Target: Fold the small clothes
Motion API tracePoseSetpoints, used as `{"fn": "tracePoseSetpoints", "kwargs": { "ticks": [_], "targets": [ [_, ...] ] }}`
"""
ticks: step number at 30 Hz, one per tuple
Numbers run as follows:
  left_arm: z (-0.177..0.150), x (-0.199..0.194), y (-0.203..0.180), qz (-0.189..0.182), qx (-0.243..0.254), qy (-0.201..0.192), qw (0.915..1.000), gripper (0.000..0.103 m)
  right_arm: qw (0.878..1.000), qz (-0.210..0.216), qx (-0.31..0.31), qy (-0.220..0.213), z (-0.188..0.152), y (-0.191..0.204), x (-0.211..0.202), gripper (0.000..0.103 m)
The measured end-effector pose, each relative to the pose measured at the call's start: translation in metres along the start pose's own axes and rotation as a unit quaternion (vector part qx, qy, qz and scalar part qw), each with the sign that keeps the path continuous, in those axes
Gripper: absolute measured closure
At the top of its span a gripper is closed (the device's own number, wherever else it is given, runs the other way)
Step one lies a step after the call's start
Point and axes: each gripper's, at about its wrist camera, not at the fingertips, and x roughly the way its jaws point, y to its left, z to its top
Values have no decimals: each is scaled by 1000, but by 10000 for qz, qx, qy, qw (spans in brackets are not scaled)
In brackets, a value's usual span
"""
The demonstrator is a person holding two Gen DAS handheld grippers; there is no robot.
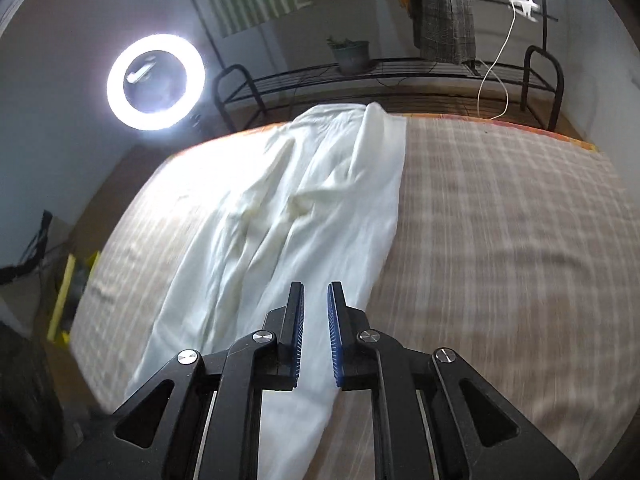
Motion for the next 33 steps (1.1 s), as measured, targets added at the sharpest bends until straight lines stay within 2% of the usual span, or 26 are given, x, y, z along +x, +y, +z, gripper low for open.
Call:
{"fn": "tracePoseSetpoints", "kwargs": {
  "ticks": [6,12,15,21,27,29,33],
  "targets": [
    [9,4,22,-99,-437,136,9989,103,9998,-136,27,125,59,-18,83,93],
    [19,6,50,-45,-857,167,9962,103,9990,-351,-117,254,91,-25,152,93],
    [19,8,56,-16,-909,211,9956,103,9987,-361,-247,243,102,-23,172,93],
    [14,3,56,15,-896,229,9957,103,9981,-431,-419,165,120,-23,195,93],
    [18,-4,46,139,-579,3,9982,103,9976,-577,-367,96,139,-24,214,93],
    [18,-7,42,204,-477,-64,9986,103,9976,-590,-341,101,139,-23,207,93],
    [15,-18,43,236,-398,-176,9988,103,9992,-358,-111,-138,132,-26,162,93]
  ]
}}
